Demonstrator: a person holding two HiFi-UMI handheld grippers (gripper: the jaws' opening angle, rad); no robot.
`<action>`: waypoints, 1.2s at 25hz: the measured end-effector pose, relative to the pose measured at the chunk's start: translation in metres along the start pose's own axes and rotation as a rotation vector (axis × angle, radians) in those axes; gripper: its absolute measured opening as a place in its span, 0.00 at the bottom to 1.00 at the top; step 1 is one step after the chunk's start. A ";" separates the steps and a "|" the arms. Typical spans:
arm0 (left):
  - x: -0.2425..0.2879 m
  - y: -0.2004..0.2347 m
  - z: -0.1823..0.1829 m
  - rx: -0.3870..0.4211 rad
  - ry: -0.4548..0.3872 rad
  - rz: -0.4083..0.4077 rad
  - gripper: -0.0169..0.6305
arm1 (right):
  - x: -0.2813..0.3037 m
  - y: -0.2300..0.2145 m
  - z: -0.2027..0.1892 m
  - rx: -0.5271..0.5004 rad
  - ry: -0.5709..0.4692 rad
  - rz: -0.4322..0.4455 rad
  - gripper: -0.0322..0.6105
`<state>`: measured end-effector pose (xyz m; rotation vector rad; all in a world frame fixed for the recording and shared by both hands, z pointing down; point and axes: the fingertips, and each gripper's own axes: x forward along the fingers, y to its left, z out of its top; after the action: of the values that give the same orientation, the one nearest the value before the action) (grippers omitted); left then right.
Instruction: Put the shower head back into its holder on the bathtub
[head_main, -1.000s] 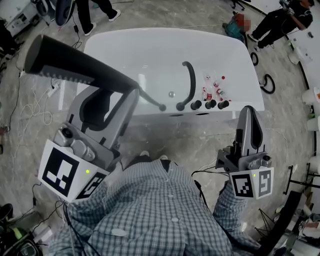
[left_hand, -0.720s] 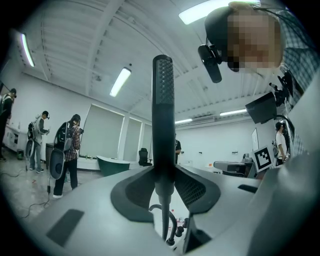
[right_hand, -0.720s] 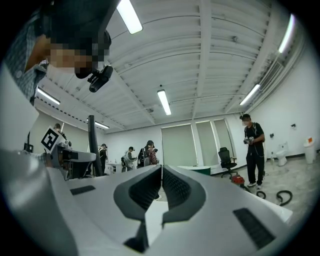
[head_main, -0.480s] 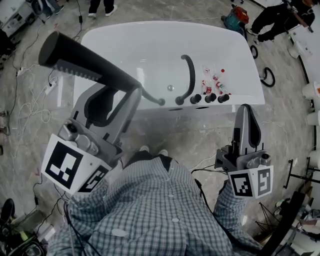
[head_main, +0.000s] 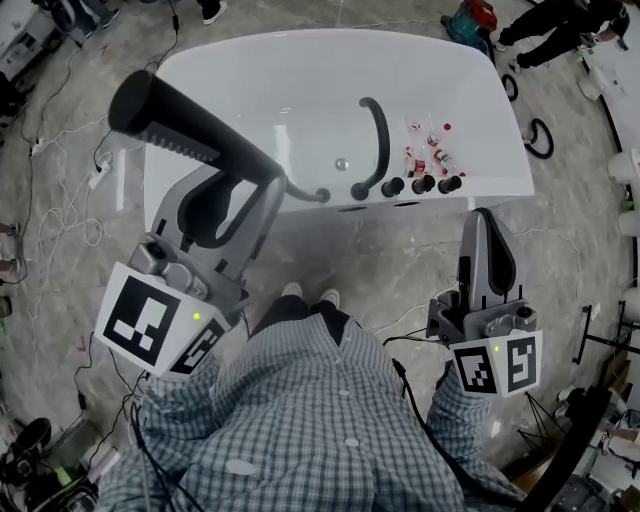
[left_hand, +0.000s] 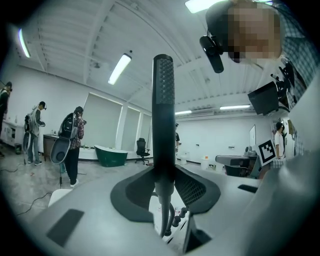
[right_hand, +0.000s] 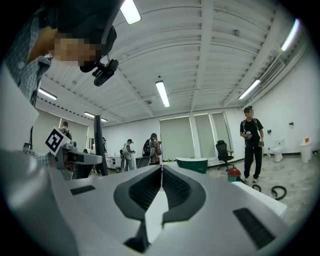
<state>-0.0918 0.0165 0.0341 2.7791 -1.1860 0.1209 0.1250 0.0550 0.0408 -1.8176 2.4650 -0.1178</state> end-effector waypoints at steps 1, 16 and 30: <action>0.002 -0.001 -0.003 0.002 0.007 -0.004 0.21 | 0.000 0.000 -0.002 0.003 0.003 -0.001 0.08; 0.027 0.006 -0.041 -0.031 0.075 -0.014 0.21 | 0.013 -0.011 -0.032 0.038 0.062 -0.010 0.08; 0.047 0.017 -0.081 -0.089 0.112 0.004 0.21 | 0.029 -0.018 -0.074 0.054 0.140 0.002 0.08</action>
<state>-0.0739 -0.0180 0.1217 2.6557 -1.1413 0.2155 0.1256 0.0237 0.1156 -1.8441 2.5283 -0.3198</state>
